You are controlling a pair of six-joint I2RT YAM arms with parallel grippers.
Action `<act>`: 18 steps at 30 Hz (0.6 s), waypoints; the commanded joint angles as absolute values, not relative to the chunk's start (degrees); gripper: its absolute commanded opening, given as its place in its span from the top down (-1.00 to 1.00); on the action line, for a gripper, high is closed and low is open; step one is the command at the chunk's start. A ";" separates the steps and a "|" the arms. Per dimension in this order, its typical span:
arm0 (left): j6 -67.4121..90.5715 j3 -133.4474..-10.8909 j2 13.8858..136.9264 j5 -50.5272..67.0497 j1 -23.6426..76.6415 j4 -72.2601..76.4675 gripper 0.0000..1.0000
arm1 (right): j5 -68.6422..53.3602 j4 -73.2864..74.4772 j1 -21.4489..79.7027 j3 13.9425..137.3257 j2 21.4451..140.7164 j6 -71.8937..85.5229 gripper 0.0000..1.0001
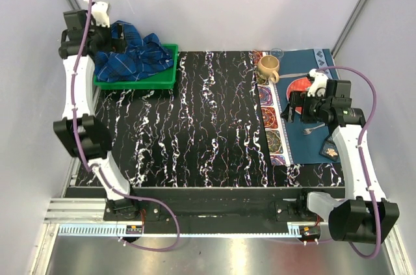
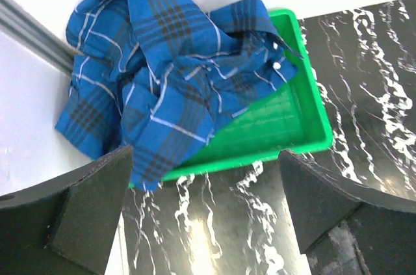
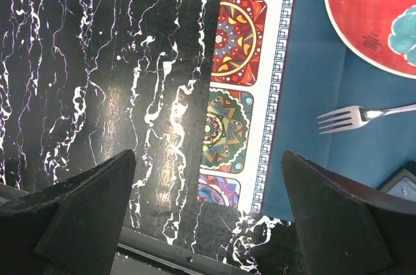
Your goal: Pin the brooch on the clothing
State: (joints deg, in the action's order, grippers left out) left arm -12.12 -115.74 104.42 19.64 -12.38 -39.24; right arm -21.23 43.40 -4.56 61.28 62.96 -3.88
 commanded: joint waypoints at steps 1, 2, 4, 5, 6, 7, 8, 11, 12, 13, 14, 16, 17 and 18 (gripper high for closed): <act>-15.11 -121.19 112.75 20.84 -12.13 -29.98 -0.98 | -24.69 40.78 -4.75 63.19 63.81 -6.76 -0.99; -15.73 -121.72 115.98 18.48 -11.95 -27.62 -0.98 | -25.05 40.26 -4.75 63.11 63.98 -6.94 -0.99; -16.43 -124.09 119.60 16.71 -11.60 -26.20 -0.98 | -25.22 40.17 -4.75 63.10 64.51 -7.12 -0.99; -17.22 -124.80 122.84 16.00 -11.69 -24.80 -0.98 | -25.40 40.34 -4.75 63.28 64.77 -7.29 -0.99; -17.66 -126.11 124.44 15.39 -11.43 -24.00 -0.98 | -25.49 40.43 -4.75 63.37 65.12 -7.90 -0.99; -18.01 -126.64 125.93 14.16 -11.25 -22.95 -0.98 | -25.66 40.69 -4.75 63.37 65.56 -8.17 -0.99; -19.32 -127.26 128.91 12.15 -10.99 -21.37 -0.98 | -25.75 41.22 -4.75 63.46 65.65 -8.43 -0.99; -24.84 -131.12 135.32 7.67 -9.67 -21.00 -0.98 | -25.32 41.75 -4.75 63.54 66.18 -9.14 -0.99; -26.70 -132.52 136.74 6.17 -8.71 -21.01 -0.98 | -24.96 41.84 -4.75 63.72 66.36 -9.31 -0.99; -28.37 -133.06 137.98 4.67 -8.09 -21.09 -0.98 | -24.79 41.92 -4.75 63.98 66.62 -9.49 -0.99; -31.09 -133.41 139.82 2.57 -7.74 -21.09 -0.98 | -24.44 42.36 -4.75 64.51 66.71 -9.58 -0.99; -31.47 -134.38 140.71 1.58 -7.03 -21.88 -0.75 | -24.26 42.89 -4.75 65.21 67.23 -10.11 -0.99; -29.38 -134.82 140.19 2.63 -6.94 -22.32 -0.44 | -24.26 43.67 -4.75 66.00 67.15 -10.28 -0.99; -28.14 -134.30 139.14 3.51 -7.20 -22.32 -0.29 | -24.26 44.03 -4.75 66.27 67.06 -10.46 -0.99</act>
State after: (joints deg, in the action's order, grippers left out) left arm -26.48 -130.17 141.21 5.96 -8.10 -25.45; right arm -23.66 43.24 -4.56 62.35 67.11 -8.56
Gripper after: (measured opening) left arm 0.792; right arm 0.994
